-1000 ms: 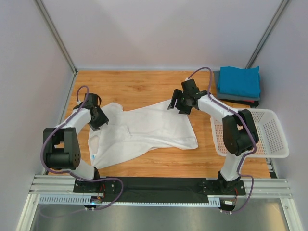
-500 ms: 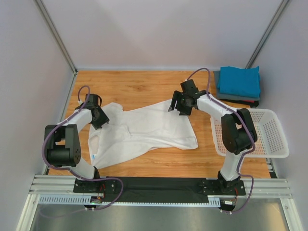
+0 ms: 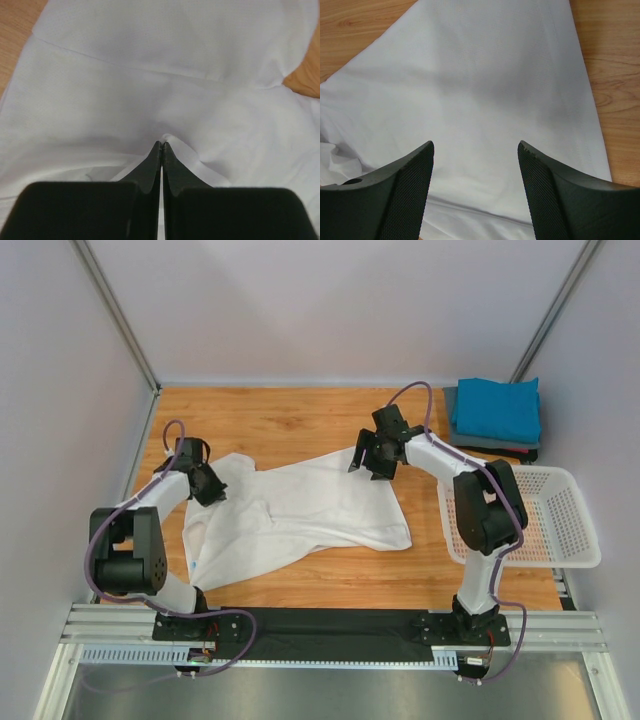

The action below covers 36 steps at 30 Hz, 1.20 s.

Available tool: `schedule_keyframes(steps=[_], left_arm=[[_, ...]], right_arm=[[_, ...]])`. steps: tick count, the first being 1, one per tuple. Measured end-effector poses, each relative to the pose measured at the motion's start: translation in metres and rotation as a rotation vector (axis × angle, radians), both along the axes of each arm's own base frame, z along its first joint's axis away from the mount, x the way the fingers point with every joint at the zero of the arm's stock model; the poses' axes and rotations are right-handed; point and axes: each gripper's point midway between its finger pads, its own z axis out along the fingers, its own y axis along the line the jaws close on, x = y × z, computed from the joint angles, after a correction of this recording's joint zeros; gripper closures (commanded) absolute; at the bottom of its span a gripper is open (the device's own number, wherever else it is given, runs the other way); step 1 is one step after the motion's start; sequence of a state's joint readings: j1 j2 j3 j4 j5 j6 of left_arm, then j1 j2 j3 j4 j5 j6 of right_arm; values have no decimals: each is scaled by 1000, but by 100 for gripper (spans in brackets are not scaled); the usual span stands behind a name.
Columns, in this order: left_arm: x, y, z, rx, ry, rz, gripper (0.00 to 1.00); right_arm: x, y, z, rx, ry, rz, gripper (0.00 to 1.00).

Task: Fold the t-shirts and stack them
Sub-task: Flatten the tshirt out

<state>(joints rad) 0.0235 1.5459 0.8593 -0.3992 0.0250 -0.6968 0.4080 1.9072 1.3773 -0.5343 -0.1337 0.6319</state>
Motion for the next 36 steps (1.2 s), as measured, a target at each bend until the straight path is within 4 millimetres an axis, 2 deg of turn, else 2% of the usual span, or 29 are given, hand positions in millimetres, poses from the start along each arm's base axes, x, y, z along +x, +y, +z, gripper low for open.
schedule_keyframes(steps=[3,7,10,12,18,22,27,28,29,31,32,34,36], left_arm=[[1,-6,23,-24,-69,-23,100],[-4,-19,80,-42,-263,-66,100],[-23,-49,121,-72,-407,-167,100],[-39,-71,136,-100,-462,-248,100],[-106,-132,147,-192,-485,-535,100],[-147,-159,150,-247,-491,-731,100],[-190,-184,133,-266,-424,-956,100],[-196,-187,126,-261,-391,-989,97],[-200,-190,120,-255,-364,-1010,78],[-205,-191,102,-213,-285,-1038,47],[-204,-189,93,-178,-242,-1033,18],[-200,-180,79,-109,-175,-993,1],[-193,-171,79,-51,-164,-939,0]], right_arm=[[0,0,-1,-1,3,0,31],[0,1,-1,2,4,-1,31],[-1,1,-1,8,6,-3,31],[-1,2,-1,9,7,-5,31],[-1,2,-1,14,4,-14,30],[-11,-1,0,8,1,-22,30],[-24,-1,2,2,-7,-26,30],[-26,-1,2,0,-6,-26,30],[-28,-1,2,-2,-6,-25,30],[-32,-1,2,-9,-9,-25,30],[-34,0,3,-11,-12,-24,30],[-37,0,5,-14,-18,-21,30],[-38,1,8,-16,-24,-18,30]])
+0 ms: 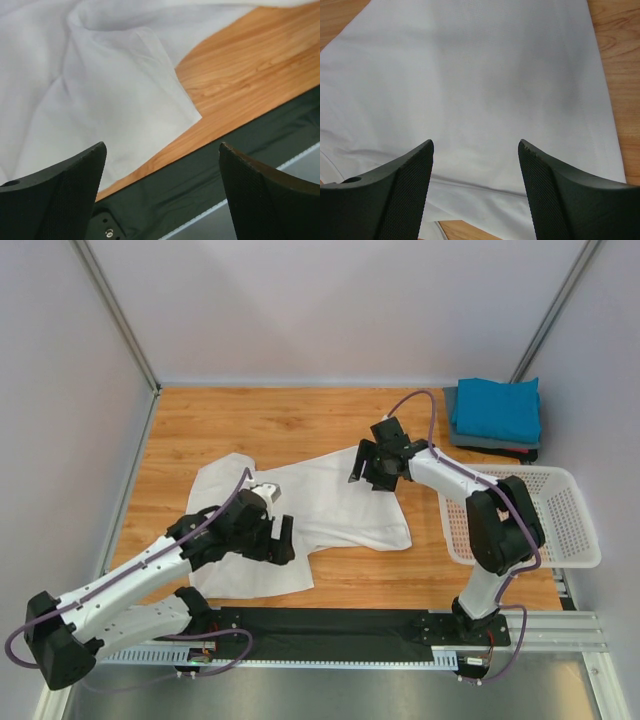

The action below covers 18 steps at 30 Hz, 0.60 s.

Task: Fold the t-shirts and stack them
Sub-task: Flatten the tshirt out

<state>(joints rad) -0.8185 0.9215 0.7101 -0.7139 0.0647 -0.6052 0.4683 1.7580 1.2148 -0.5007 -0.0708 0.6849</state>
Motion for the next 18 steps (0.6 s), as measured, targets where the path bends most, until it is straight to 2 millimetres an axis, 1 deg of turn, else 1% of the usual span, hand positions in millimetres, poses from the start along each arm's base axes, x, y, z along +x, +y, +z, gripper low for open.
schedule_keyframes(steps=[1,3,6,7,8,9,11,12,13,15,18], left_arm=[[6,4,6,15,-25,32,1],[20,12,26,32,-84,116,1],[47,31,66,28,-201,299,1],[56,40,76,23,-229,373,2],[65,49,81,16,-236,445,5],[75,61,82,17,-241,521,7],[94,89,77,23,-226,687,10],[101,101,70,30,-208,759,12],[107,110,61,38,-192,809,14],[115,124,39,72,-143,882,16],[123,137,15,111,-74,952,17]], right_arm=[[0,1,1,-1,-4,2,30],[-1,1,3,-5,-12,2,29],[-1,2,4,-9,-17,3,29],[-1,2,4,-10,-17,4,29],[-1,2,4,-12,-17,4,29],[-1,2,4,-13,-18,4,29],[0,2,2,-20,-20,3,29],[2,1,1,-27,-23,0,29],[3,0,-2,-36,-23,-4,29],[6,-2,-11,-57,-13,-8,30],[9,-3,-26,-82,9,-11,30]])
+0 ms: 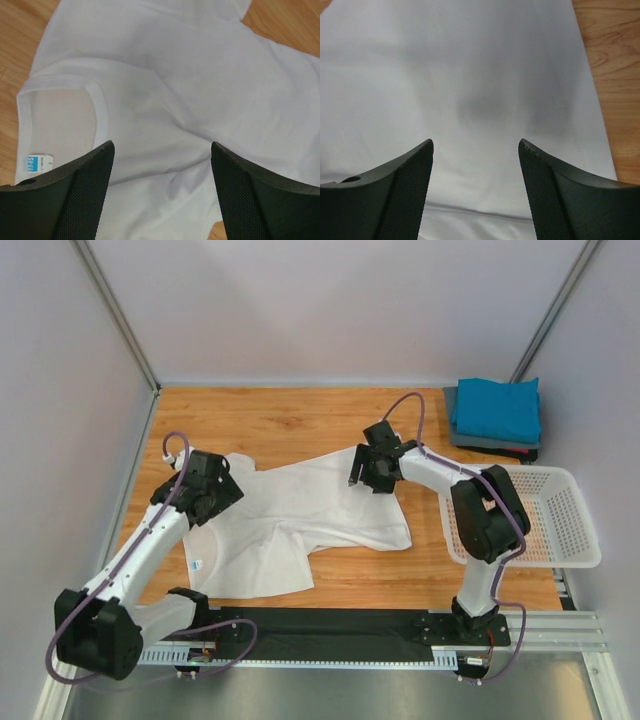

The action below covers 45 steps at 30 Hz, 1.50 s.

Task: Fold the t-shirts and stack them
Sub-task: Flatten the tshirt out

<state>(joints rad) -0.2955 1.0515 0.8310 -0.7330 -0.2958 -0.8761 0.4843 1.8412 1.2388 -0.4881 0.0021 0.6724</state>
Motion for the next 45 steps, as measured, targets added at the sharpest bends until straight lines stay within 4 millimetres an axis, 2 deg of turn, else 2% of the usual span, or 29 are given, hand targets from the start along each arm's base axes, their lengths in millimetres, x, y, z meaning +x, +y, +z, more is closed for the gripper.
schedule_keyframes(steps=[5,9,15,21,25,32,35,38,39,42,45], left_arm=[[22,21,-35,-29,87,134,21],[31,31,-63,-39,147,208,21],[39,35,-110,-33,290,253,24],[98,30,-106,-45,254,236,30],[142,22,-104,-52,227,171,31],[215,-1,-97,-88,147,-32,30],[224,-9,-95,-96,135,-120,30],[220,-15,-90,-95,133,-192,24],[217,-18,-85,-91,126,-217,19],[200,-25,-52,-71,78,-264,9],[176,-48,2,-51,-30,-332,8]], right_arm=[[4,1,-19,-25,33,0,30],[16,6,-19,-24,21,2,30],[32,4,-18,-1,7,-21,30],[51,-21,-17,40,3,-109,30],[59,-36,-17,65,-11,-165,30],[65,-43,-16,61,-28,-205,30],[73,-45,-15,43,-32,-213,30],[79,-48,-13,14,-32,-212,30],[79,-50,-12,2,-30,-210,30],[78,-54,-4,-23,-36,-194,30],[75,-56,14,-25,-58,-179,30]])
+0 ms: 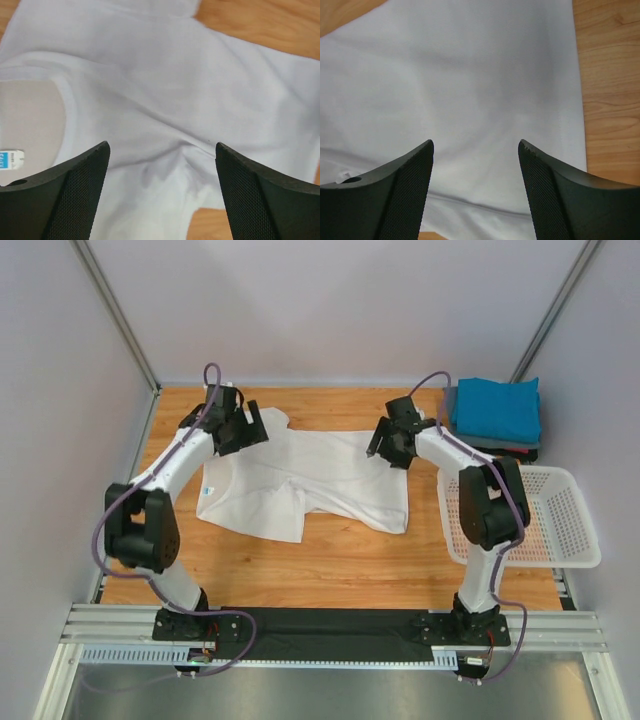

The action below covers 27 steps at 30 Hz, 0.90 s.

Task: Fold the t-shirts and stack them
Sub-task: Flatten the tshirt out

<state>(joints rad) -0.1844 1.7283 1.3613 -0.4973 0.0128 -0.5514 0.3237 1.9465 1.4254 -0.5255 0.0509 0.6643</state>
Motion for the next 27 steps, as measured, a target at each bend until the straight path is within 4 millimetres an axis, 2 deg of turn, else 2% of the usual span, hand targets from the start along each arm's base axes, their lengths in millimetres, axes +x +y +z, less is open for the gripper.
schedule_keyframes(steps=[2,3,4,5,7,9,11,14,17,21,25,27], left_arm=[[-16,-20,39,-4,-97,-57,8],[-29,-46,56,-6,-144,-127,9],[-40,-63,69,-6,-181,-175,9],[-52,-79,76,-2,-204,-223,11],[-71,-103,75,18,-212,-294,13],[-90,-116,56,69,-179,-344,16],[-112,-118,24,133,-107,-375,17],[-148,-111,-20,223,8,-418,19],[-170,-104,-44,273,73,-442,22],[-181,-110,-61,326,104,-476,27],[-187,-116,-83,402,150,-510,38],[-188,-118,-94,437,175,-516,39]], right_arm=[[-2,0,23,11,-41,8,30],[-4,-1,36,21,-66,12,30],[-8,-2,47,29,-89,13,29],[-14,-3,61,39,-116,16,29],[-28,-8,84,54,-163,19,29],[-44,-13,102,70,-202,22,29],[-62,-19,109,73,-217,24,29],[-91,-29,100,59,-189,25,28],[-117,-39,83,39,-138,22,28],[-137,-46,68,23,-88,21,29],[-141,-47,65,21,-78,18,29],[-141,-47,65,22,-78,16,29]])
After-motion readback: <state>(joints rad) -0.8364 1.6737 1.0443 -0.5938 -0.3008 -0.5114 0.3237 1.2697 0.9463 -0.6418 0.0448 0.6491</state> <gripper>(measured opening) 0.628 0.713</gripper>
